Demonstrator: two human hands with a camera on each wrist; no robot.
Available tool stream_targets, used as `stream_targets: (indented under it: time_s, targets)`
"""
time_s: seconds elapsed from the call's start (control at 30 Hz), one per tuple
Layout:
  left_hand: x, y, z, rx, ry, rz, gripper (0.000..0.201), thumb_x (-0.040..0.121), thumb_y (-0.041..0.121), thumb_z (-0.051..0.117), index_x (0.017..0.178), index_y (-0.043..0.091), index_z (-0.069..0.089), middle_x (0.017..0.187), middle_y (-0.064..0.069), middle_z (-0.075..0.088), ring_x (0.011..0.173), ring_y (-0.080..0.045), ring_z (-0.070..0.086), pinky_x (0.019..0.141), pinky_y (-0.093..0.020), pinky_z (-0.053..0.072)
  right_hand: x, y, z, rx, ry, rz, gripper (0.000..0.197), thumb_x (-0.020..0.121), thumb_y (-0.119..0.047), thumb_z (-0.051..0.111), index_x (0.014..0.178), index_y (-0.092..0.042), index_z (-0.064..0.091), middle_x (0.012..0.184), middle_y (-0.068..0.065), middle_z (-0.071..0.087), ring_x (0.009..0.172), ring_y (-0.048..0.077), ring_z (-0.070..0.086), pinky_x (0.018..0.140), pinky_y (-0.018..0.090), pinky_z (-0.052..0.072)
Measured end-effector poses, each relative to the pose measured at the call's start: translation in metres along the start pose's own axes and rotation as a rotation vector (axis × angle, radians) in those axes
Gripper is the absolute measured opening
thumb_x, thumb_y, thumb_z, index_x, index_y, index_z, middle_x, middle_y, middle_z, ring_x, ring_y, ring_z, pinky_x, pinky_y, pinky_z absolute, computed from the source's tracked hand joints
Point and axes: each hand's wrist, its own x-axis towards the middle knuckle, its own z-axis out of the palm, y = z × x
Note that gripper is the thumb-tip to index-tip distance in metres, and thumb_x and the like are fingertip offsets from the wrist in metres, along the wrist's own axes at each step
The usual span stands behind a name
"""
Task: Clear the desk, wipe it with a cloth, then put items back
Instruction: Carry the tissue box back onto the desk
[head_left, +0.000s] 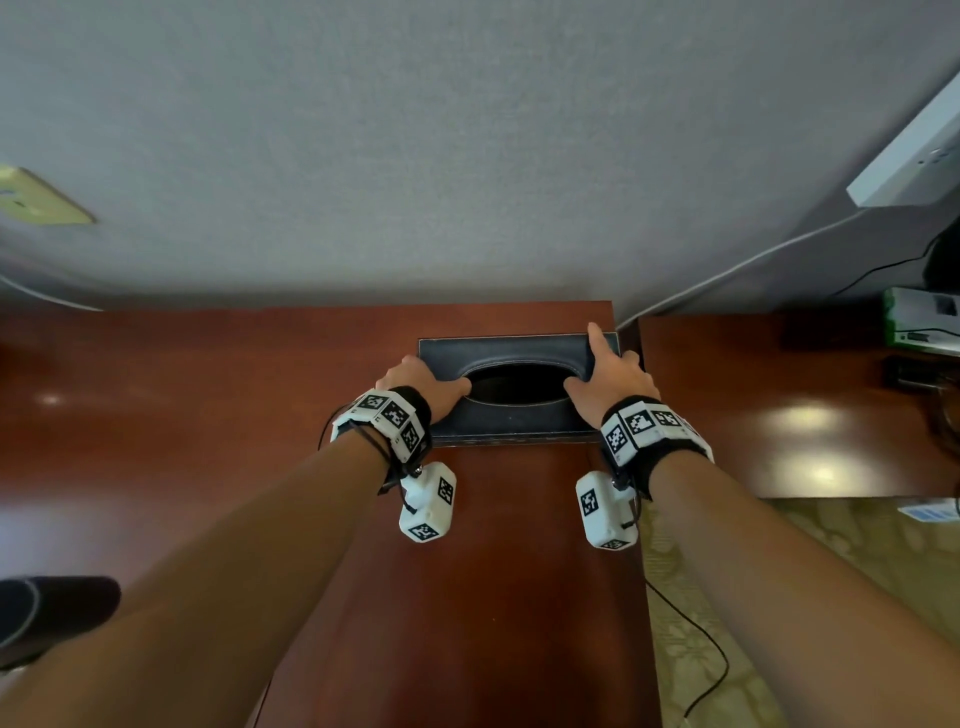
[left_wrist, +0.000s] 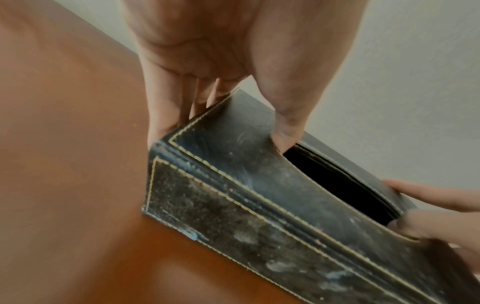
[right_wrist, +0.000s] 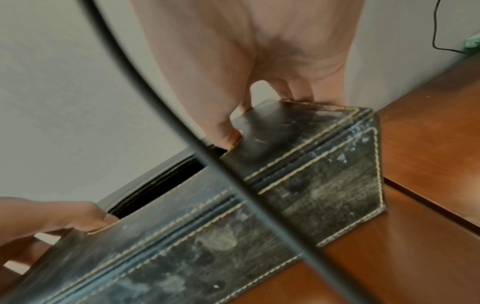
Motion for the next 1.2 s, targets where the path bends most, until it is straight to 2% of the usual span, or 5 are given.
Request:
stream_targets:
  time_s: [0.2, 0.37, 0.5, 0.77, 1.2]
  targets:
    - [0.015, 0.016, -0.010, -0.039, -0.009, 0.016, 0.061, 0.074, 0.065, 0.071, 0.109, 0.016, 0.064, 0.094, -0.002, 0.068, 0.080, -0.022, 0.066, 0.077, -0.036, 0.060, 0.020, -0.005, -0.012, -0.003, 0.003, -0.006, 0.078, 0.098, -0.041, 0.054, 0.158, -0.041, 0.003, 0.153, 0.020, 0.030, 0.124, 0.044, 0.050, 0.080, 0.040, 0.048]
    - [0.025, 0.029, -0.017, -0.061, 0.004, 0.030, 0.060, 0.074, 0.065, 0.072, 0.106, 0.015, 0.065, 0.092, -0.003, 0.068, 0.080, -0.023, 0.067, 0.080, -0.038, 0.060, 0.034, -0.009, -0.026, 0.012, -0.012, 0.002, 0.079, 0.099, -0.040, 0.054, 0.158, -0.041, 0.002, 0.160, 0.021, 0.020, 0.135, 0.047, 0.041, 0.101, 0.048, 0.046]
    - [0.033, 0.038, -0.024, -0.092, -0.005, 0.037, 0.060, 0.074, 0.064, 0.073, 0.106, 0.014, 0.063, 0.095, -0.005, 0.068, 0.084, -0.026, 0.067, 0.083, -0.040, 0.059, 0.045, -0.012, -0.033, 0.020, -0.017, 0.007, 0.080, 0.099, -0.040, 0.054, 0.158, -0.041, 0.001, 0.162, 0.022, 0.016, 0.140, 0.048, 0.035, 0.107, 0.050, 0.042]
    - [0.043, 0.048, -0.033, -0.101, -0.017, 0.054, 0.058, 0.074, 0.064, 0.072, 0.103, 0.016, 0.062, 0.096, -0.005, 0.068, 0.085, -0.026, 0.067, 0.084, -0.040, 0.059, 0.059, -0.018, -0.038, 0.014, 0.010, 0.000, 0.080, 0.098, -0.040, 0.055, 0.159, -0.039, 0.002, 0.155, 0.022, 0.028, 0.135, 0.047, 0.039, 0.103, 0.049, 0.045]
    - [0.050, 0.055, -0.040, -0.084, -0.050, 0.056, 0.065, 0.072, 0.061, 0.076, 0.112, 0.012, 0.062, 0.101, -0.008, 0.068, 0.087, -0.028, 0.067, 0.085, -0.041, 0.059, 0.060, -0.017, -0.033, -0.047, 0.047, 0.011, 0.078, 0.099, -0.043, 0.051, 0.158, -0.040, -0.001, 0.156, 0.021, 0.027, 0.130, 0.044, 0.045, 0.095, 0.047, 0.049]
